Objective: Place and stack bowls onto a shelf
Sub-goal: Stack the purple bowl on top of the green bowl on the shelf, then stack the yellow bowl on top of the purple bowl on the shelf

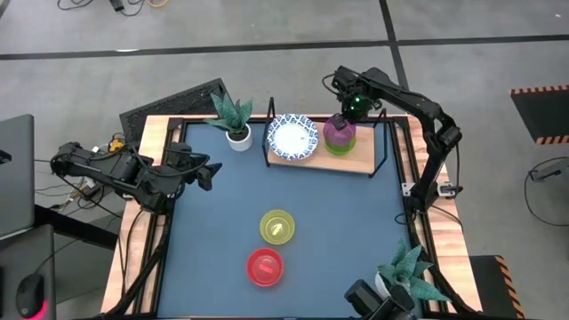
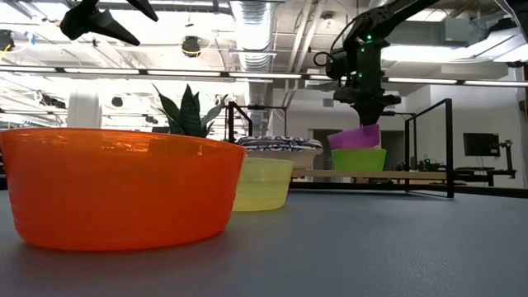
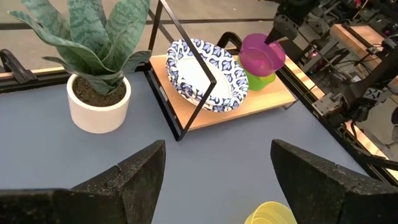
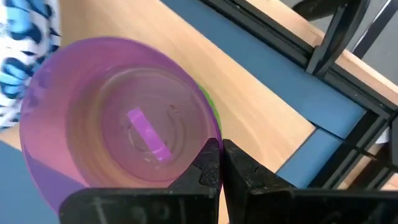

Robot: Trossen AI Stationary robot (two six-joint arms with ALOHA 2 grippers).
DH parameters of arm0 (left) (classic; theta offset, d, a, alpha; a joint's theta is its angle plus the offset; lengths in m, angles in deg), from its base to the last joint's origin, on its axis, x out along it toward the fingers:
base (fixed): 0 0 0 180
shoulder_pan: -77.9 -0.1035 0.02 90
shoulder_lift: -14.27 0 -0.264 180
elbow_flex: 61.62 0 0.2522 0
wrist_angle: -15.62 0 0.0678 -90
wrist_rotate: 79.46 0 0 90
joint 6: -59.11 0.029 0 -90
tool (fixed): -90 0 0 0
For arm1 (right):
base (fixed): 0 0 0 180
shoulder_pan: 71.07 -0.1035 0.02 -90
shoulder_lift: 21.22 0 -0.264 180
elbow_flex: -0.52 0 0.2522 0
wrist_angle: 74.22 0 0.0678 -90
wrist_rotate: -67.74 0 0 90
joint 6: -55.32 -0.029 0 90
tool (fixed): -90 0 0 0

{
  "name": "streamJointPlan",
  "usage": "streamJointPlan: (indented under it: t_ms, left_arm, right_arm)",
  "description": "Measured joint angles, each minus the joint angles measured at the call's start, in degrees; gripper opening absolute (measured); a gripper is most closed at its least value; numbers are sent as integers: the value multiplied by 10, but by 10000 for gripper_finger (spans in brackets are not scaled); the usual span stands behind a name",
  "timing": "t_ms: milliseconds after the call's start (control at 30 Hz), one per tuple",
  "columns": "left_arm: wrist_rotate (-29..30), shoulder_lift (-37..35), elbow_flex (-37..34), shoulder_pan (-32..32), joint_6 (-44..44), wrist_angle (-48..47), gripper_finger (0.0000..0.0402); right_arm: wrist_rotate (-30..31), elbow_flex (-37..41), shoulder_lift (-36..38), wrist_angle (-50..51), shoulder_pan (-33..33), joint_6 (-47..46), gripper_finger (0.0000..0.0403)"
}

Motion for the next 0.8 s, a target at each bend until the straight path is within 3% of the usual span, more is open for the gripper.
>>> streamJointPlan:
  t_ms: [433, 800]
  left_arm:
    - [-10, 0, 0, 0, 0, -6, 274]
    - [-10, 0, 0, 0, -4, -7, 274]
  right_arm:
    - [0, 35, 0, -36, 8, 25, 29]
    - [-4, 28, -1, -26, 8, 30, 148]
